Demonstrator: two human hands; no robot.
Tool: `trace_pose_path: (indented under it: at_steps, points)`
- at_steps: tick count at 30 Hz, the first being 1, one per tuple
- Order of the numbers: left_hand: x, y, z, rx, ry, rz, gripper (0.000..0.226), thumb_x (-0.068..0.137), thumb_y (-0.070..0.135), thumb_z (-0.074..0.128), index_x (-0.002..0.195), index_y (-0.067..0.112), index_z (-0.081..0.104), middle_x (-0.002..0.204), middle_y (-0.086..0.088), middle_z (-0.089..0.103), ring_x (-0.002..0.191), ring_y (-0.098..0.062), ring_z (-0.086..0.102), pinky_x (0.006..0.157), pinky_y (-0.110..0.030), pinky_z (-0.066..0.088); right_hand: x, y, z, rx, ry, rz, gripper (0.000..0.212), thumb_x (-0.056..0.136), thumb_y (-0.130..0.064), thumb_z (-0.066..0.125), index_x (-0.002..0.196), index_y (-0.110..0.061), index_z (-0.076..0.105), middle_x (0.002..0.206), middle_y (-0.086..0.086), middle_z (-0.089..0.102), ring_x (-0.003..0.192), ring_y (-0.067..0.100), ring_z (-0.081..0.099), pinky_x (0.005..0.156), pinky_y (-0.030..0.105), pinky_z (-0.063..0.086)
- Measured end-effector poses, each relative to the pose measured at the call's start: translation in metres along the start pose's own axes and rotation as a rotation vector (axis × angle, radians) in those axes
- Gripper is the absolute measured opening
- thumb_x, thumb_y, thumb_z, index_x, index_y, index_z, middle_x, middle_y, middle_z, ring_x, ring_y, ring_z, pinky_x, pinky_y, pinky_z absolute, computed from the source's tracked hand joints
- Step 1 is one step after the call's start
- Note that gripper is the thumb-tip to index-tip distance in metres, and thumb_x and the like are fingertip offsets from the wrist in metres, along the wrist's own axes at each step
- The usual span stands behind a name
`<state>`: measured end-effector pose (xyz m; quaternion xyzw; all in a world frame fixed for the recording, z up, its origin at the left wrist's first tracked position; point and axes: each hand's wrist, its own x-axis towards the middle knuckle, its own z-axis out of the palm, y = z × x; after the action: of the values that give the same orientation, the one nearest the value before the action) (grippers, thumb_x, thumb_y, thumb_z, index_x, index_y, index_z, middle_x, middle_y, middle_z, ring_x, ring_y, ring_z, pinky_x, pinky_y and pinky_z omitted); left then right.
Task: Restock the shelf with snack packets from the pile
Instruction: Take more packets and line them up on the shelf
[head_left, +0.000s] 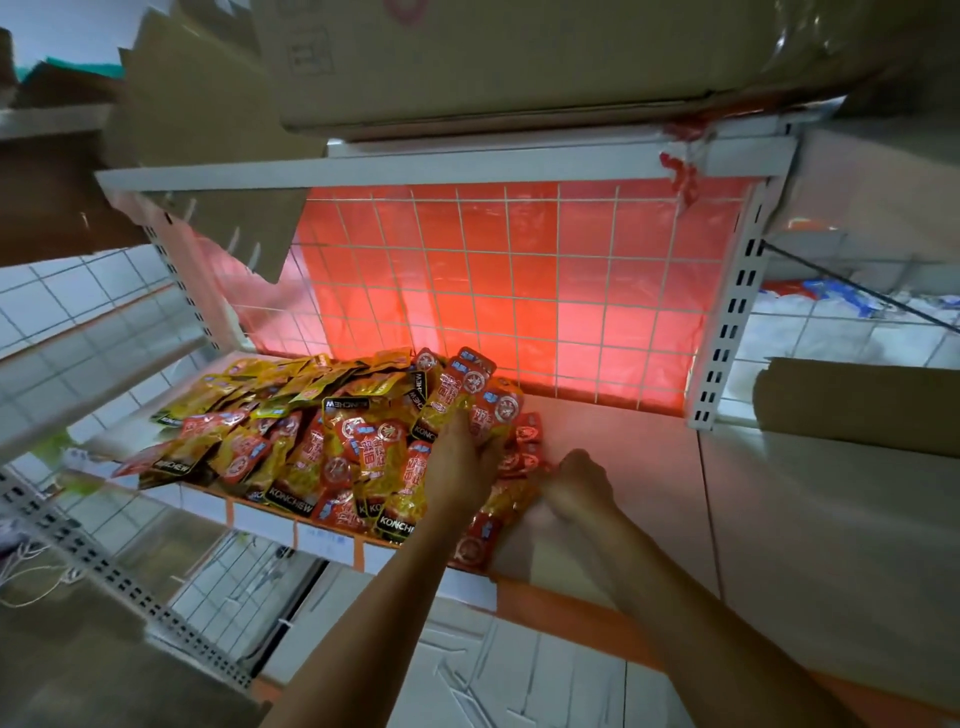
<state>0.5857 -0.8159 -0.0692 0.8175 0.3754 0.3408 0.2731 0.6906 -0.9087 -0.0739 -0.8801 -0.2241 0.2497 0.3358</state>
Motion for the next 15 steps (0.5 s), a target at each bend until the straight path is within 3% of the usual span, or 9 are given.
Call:
trace_pose_path:
  at_steps: [4,9,13,15]
  points:
    - [-0.008,-0.004,-0.004,-0.033,-0.021,-0.066,0.038,0.086,0.030,0.068,0.115,0.010,0.052,0.103,-0.008,0.068,0.091,-0.028,0.064,0.067,-0.029,0.044,-0.014,-0.007,0.020,-0.014,0.052,0.016,0.068,0.077,-0.046,0.071,0.121,-0.005,0.039,0.121,0.014,0.056,0.112,0.034,0.056,0.086,0.037,0.046]
    - [-0.019,-0.010,-0.007,-0.022,-0.033,-0.134,0.044,0.085,0.035,0.070,0.114,0.009,0.050,0.106,-0.009,0.067,0.095,-0.030,0.064,0.068,-0.030,0.043,-0.021,-0.011,0.031,-0.022,0.148,0.035,0.043,0.089,-0.022,0.059,0.121,-0.006,0.035,0.119,0.015,0.058,0.108,0.035,0.059,0.081,0.038,0.047]
    - [-0.023,-0.012,-0.006,0.009,-0.067,-0.208,0.046,0.086,0.039,0.067,0.115,0.008,0.049,0.108,-0.011,0.067,0.095,-0.030,0.064,0.070,-0.029,0.044,-0.024,-0.013,0.034,-0.013,0.173,0.040,0.048,0.089,-0.028,0.060,0.122,-0.007,0.033,0.119,0.014,0.057,0.108,0.034,0.058,0.082,0.037,0.047]
    - [-0.024,-0.012,-0.004,0.035,-0.117,-0.250,0.049,0.086,0.040,0.066,0.118,0.008,0.048,0.109,-0.011,0.067,0.097,-0.030,0.064,0.077,-0.036,0.051,-0.023,-0.013,0.033,0.072,0.166,0.071,0.051,0.088,-0.031,0.061,0.122,-0.006,0.033,0.120,0.015,0.056,0.109,0.035,0.058,0.083,0.038,0.047]
